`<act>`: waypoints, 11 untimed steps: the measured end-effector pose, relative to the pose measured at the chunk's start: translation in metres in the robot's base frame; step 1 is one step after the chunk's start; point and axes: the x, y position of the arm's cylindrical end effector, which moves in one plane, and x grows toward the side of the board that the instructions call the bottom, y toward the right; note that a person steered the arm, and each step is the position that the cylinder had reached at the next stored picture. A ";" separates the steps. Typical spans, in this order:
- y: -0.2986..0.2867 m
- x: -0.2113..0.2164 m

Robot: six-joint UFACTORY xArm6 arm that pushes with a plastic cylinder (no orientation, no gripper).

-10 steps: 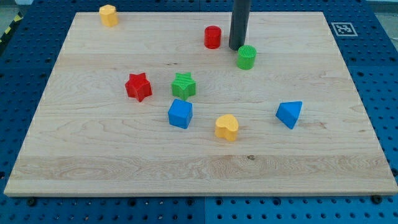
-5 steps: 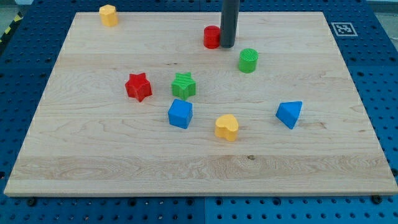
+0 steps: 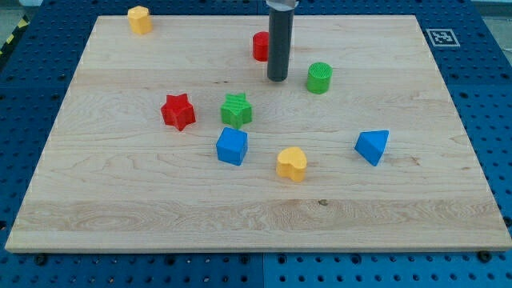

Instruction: Move the red circle to the top center

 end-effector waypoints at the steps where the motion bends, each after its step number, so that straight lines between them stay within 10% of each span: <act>1: -0.006 -0.001; 11: -0.022 -0.090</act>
